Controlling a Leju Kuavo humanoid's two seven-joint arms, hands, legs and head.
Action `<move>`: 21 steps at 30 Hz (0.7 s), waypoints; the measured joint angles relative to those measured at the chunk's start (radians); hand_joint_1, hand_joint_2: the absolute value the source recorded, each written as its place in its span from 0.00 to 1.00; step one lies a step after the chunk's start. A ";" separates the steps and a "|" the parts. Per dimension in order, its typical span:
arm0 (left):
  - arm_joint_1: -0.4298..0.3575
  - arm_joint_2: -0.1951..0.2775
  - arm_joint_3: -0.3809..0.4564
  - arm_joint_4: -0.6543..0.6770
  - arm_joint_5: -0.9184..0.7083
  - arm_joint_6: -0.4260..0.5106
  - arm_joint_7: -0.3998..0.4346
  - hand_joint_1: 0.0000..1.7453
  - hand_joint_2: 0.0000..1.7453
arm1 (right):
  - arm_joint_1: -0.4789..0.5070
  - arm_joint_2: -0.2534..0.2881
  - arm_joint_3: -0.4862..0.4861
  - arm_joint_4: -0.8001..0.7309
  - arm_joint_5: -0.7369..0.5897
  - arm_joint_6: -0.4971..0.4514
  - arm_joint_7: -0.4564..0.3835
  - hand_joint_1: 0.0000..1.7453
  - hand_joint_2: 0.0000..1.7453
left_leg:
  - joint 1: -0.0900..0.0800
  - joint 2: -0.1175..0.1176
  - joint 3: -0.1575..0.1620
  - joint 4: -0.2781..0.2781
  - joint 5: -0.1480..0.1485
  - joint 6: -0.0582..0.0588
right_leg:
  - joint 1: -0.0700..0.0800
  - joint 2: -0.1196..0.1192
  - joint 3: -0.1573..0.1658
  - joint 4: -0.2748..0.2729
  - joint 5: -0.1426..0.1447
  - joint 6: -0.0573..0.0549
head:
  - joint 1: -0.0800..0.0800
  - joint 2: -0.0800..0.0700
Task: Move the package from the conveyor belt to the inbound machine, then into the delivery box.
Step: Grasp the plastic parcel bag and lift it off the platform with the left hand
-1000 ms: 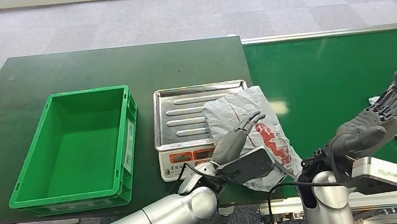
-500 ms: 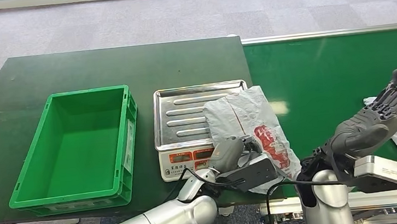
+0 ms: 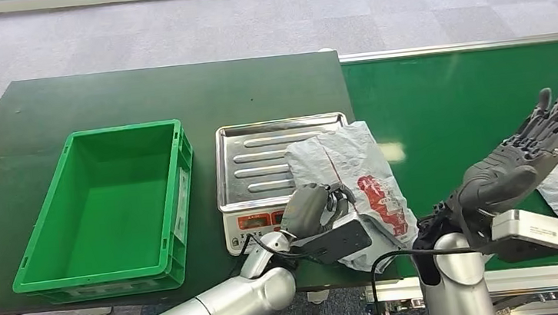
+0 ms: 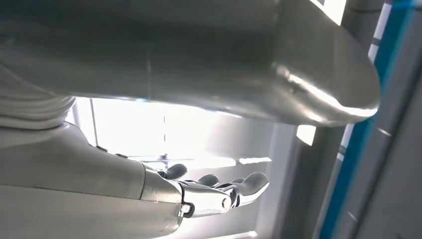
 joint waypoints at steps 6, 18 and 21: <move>-0.028 0.016 0.338 0.019 -0.017 -0.030 -0.301 0.00 1.00 | -0.032 -0.015 -0.074 0.172 0.147 0.134 0.193 0.00 0.00 | 0.000 0.000 0.000 0.000 0.003 0.001 | 0.000 0.000 0.000 0.000 0.001 0.001 | 0.000 0.000; 0.277 0.171 0.972 -0.592 -0.313 -0.330 -0.291 0.00 1.00 | -0.157 -0.157 -0.287 0.433 0.512 0.378 0.467 0.00 0.00 | 0.000 0.001 -0.001 0.000 0.003 0.002 | 0.000 0.001 -0.001 0.000 0.002 0.001 | 0.000 0.000; 0.366 0.195 1.062 -0.712 -0.317 -0.346 -0.307 0.00 1.00 | -0.185 -0.218 -0.299 0.506 0.589 0.434 0.533 0.00 0.00 | 0.000 0.000 -0.001 0.000 0.003 0.002 | -0.001 0.000 -0.001 0.000 0.002 0.001 | 0.000 0.000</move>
